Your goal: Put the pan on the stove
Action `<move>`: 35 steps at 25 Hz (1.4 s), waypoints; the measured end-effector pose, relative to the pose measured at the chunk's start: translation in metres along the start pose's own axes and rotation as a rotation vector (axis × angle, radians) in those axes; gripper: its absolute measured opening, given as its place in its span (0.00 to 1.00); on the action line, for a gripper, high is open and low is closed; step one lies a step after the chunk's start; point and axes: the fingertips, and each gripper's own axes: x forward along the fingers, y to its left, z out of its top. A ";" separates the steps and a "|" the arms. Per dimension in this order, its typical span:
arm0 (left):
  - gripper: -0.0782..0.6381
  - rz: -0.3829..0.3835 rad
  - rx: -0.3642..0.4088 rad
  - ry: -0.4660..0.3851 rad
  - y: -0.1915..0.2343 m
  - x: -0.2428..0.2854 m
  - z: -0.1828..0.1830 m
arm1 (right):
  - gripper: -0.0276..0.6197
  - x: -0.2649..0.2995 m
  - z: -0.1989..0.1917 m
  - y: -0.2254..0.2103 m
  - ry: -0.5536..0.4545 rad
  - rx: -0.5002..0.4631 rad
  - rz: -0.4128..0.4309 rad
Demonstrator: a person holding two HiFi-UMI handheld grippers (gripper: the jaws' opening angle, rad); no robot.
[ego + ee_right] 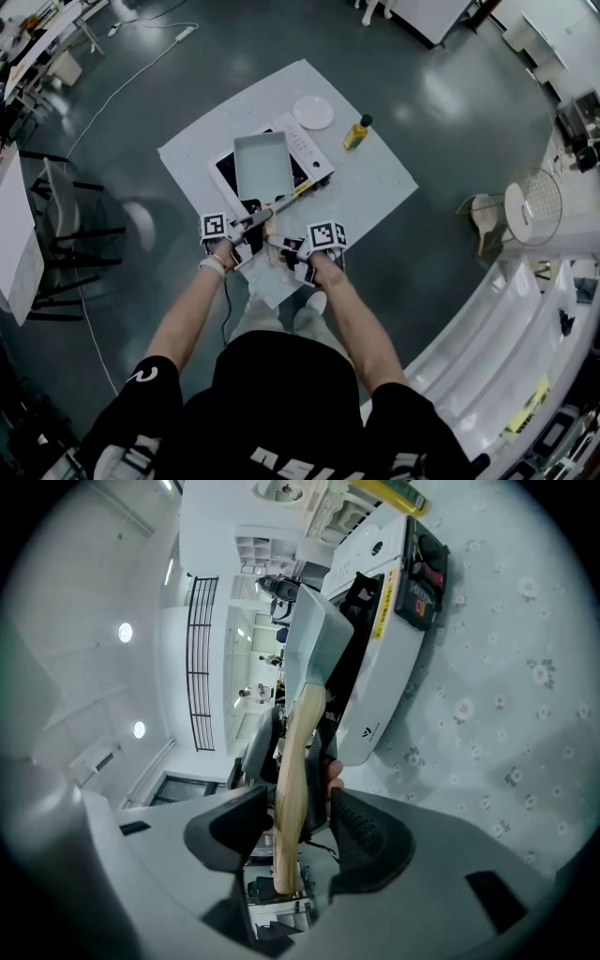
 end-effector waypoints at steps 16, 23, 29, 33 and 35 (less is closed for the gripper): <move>0.39 0.235 0.315 -0.200 -0.039 -0.070 0.019 | 0.32 -0.078 0.059 0.009 -0.143 -0.273 -0.258; 0.38 0.380 0.498 -0.273 -0.099 -0.073 0.016 | 0.28 -0.108 0.086 0.044 -0.224 -0.465 -0.357; 0.38 0.462 0.712 -0.325 -0.156 -0.067 0.023 | 0.24 -0.128 0.104 0.081 -0.279 -0.625 -0.421; 0.38 0.495 0.791 -0.363 -0.185 -0.068 0.024 | 0.23 -0.136 0.110 0.103 -0.305 -0.718 -0.453; 0.38 0.517 0.822 -0.368 -0.194 -0.068 0.022 | 0.23 -0.141 0.112 0.111 -0.319 -0.763 -0.474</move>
